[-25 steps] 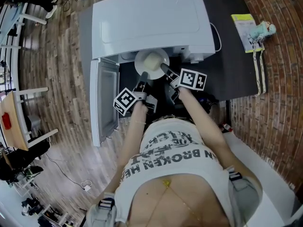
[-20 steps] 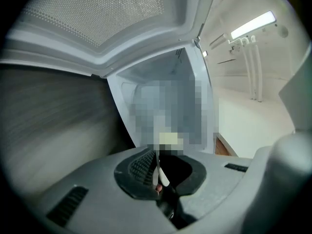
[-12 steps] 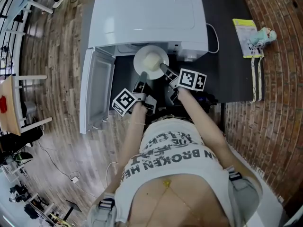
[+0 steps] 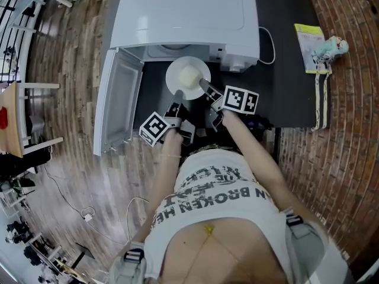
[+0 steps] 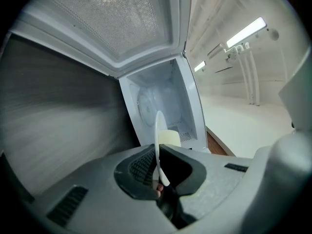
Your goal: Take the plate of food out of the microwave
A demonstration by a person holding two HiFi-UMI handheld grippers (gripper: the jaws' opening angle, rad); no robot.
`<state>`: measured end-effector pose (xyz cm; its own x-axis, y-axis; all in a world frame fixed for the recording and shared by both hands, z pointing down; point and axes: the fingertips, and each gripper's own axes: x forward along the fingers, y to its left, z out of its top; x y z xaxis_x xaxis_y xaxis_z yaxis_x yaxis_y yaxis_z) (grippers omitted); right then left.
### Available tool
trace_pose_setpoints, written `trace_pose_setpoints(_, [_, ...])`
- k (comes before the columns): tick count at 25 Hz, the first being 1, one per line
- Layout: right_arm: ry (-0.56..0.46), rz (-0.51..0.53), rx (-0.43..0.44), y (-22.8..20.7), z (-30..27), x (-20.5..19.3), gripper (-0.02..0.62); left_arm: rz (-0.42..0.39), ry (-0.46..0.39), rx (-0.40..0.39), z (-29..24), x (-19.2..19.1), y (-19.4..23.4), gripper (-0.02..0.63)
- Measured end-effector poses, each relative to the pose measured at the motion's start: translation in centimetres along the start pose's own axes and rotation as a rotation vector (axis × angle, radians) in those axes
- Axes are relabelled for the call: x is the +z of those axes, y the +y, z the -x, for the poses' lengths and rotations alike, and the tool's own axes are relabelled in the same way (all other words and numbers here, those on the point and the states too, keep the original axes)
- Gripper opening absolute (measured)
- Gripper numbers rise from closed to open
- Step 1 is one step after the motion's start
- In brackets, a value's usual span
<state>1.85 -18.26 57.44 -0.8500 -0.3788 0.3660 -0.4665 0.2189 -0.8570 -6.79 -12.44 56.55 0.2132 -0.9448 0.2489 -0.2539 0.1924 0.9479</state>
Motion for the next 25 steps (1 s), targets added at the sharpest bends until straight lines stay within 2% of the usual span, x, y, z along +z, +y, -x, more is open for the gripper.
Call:
trace_pose_setpoints(8, [-0.058,-0.008,-0.007,2.4,-0.6,-1.6,0.048,-0.013,0.052,-0.026,2.0,2.0,-0.1,0.017])
trace_pose_setpoints(25, [-0.211,-0.086,-0.071,5.3,0.8,-10.2,0.043,-0.034,0.233,-0.062,9.5,2.9,2.3,0.017])
